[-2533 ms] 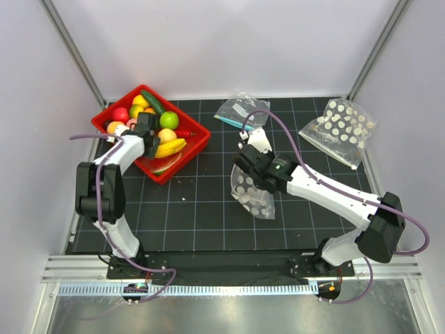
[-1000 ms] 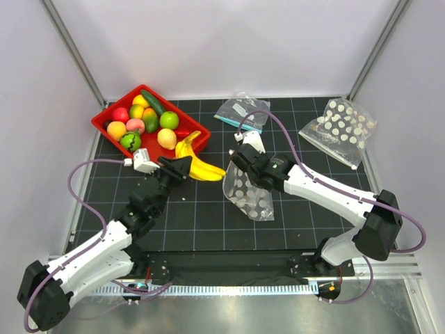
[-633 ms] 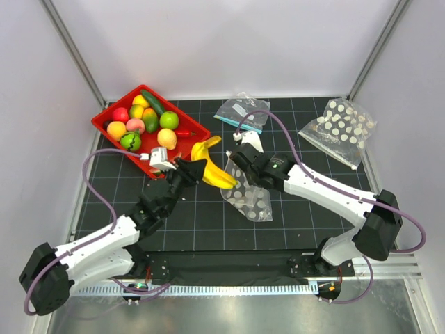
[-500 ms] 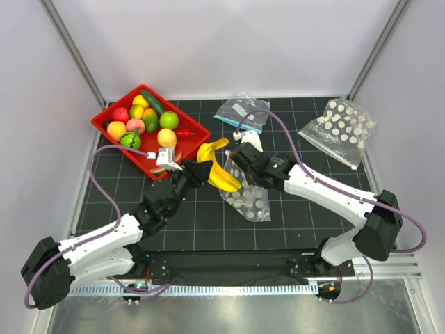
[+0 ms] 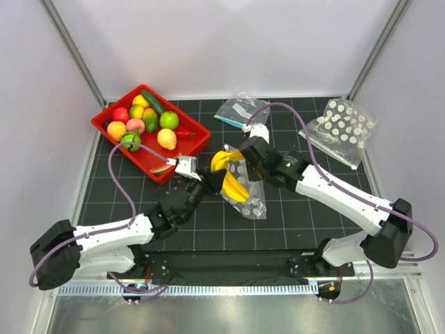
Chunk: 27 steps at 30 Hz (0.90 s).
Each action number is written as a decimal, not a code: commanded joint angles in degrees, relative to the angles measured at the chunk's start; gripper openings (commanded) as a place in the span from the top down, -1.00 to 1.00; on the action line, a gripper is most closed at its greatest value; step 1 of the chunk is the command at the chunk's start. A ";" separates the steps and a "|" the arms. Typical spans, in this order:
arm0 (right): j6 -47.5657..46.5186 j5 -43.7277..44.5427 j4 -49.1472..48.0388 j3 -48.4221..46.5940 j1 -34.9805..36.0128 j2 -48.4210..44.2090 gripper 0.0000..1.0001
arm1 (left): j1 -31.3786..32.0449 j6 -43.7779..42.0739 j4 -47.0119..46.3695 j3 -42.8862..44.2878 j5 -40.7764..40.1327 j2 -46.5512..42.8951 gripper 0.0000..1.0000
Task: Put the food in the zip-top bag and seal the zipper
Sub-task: Place the fake fruit in the zipper food storage bag.
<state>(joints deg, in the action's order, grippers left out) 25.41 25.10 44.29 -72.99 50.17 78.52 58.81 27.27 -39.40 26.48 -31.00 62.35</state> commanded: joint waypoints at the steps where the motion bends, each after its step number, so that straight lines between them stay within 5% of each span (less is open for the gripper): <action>1: 1.49 -2.78 -0.61 -2.51 -1.30 -2.67 0.98 | 1.05 -6.34 -10.52 0.77 -2.48 -0.12 0.99; 11: 1.57 -3.74 -1.84 -1.10 -2.45 -6.71 0.98 | 2.72 -8.29 -7.18 2.00 -7.76 1.28 1.00; 27: 5.26 -15.08 -5.26 1.62 -2.45 -7.41 0.98 | 2.72 -16.19 -15.34 8.41 -8.55 6.29 0.99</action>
<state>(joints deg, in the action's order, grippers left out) 29.10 13.65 42.57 -71.85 47.77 73.45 61.14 13.21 -47.03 32.99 -37.91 67.59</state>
